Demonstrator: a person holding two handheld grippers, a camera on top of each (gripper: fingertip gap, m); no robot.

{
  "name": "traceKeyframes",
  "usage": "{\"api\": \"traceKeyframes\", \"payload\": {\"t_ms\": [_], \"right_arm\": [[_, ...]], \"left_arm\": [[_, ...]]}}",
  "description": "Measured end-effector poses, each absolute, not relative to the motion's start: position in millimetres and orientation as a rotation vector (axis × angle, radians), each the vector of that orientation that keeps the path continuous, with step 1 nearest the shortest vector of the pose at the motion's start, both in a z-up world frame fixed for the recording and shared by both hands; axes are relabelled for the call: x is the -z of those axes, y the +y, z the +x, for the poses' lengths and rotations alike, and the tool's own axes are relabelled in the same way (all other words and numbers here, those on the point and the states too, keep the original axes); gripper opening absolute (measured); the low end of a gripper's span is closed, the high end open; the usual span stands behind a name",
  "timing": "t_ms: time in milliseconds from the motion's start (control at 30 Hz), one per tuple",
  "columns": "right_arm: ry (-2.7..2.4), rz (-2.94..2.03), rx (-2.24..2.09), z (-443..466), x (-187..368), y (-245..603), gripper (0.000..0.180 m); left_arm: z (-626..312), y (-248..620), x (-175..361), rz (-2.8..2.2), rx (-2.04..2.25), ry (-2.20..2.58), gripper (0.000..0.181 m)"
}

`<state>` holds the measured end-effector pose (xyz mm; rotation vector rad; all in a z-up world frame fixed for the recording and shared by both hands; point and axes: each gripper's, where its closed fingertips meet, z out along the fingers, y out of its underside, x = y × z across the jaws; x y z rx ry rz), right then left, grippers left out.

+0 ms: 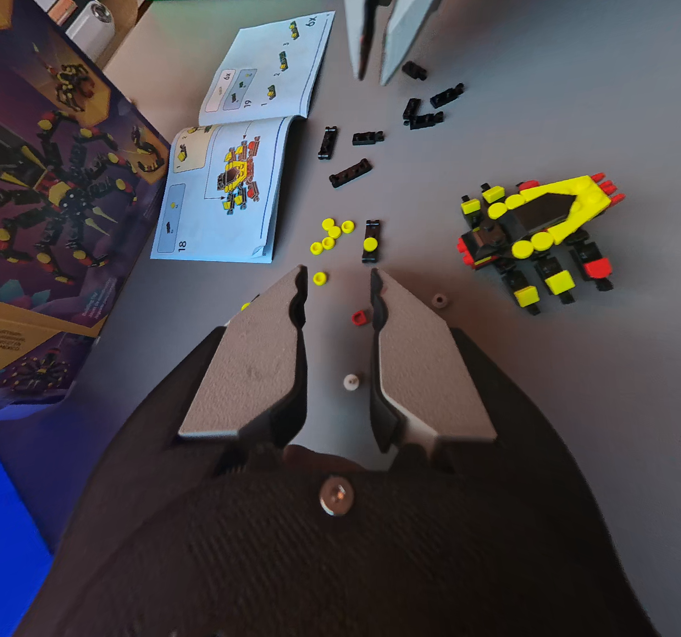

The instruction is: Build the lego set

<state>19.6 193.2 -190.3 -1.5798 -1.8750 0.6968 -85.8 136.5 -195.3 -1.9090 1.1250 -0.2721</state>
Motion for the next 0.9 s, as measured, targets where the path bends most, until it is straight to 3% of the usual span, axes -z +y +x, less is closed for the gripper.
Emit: {"api": "traceKeyframes", "payload": {"t_ms": [300,600,900], "right_arm": [[-1.887,-1.617,-0.714,9.4,202.5,189.3,0.017],[-1.969,-1.613,-0.768,2.3,214.5,170.9,0.012],[-1.880,-1.595,-0.858,-2.4,192.7,173.5,0.012]], "left_arm": [[-81.8,134.6,196.8,-1.912,0.271,1.138,0.032],[-78.6,132.2,200.7,-1.913,0.248,1.173,0.031],[-80.8,133.6,200.8,-1.925,0.245,1.157,0.032]]}}
